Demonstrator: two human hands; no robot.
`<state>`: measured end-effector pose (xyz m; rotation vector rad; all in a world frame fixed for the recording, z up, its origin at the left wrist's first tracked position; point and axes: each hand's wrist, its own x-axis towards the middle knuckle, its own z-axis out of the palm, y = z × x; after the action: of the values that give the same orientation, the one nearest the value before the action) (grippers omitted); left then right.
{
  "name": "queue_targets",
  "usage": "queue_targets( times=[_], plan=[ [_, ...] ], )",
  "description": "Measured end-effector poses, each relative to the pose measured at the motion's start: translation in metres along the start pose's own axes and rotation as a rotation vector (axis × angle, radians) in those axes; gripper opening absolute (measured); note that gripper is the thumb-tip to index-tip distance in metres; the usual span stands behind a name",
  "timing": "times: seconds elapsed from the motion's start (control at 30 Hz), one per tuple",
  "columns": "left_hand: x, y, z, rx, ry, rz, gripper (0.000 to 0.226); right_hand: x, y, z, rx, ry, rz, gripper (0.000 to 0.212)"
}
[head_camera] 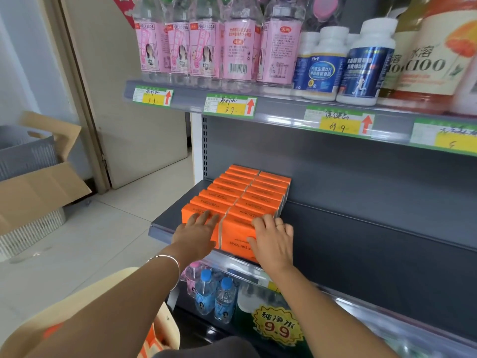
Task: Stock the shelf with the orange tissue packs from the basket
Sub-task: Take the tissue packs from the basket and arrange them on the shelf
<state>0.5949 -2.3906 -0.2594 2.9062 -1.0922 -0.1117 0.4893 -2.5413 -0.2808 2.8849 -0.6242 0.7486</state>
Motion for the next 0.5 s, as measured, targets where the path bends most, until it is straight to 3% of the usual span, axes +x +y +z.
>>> queue_targets(
  times=[0.27, 0.5],
  plan=[
    [-0.015, 0.004, 0.004, 0.043, 0.103, -0.021, 0.074, -0.003, -0.005, -0.015, -0.04, -0.07, -0.033, 0.033],
    [-0.052, -0.021, -0.019, 0.051, 0.217, 0.017, 0.049, -0.002, -0.03, -0.04, 0.089, -0.193, -0.223, 0.038]
  ],
)
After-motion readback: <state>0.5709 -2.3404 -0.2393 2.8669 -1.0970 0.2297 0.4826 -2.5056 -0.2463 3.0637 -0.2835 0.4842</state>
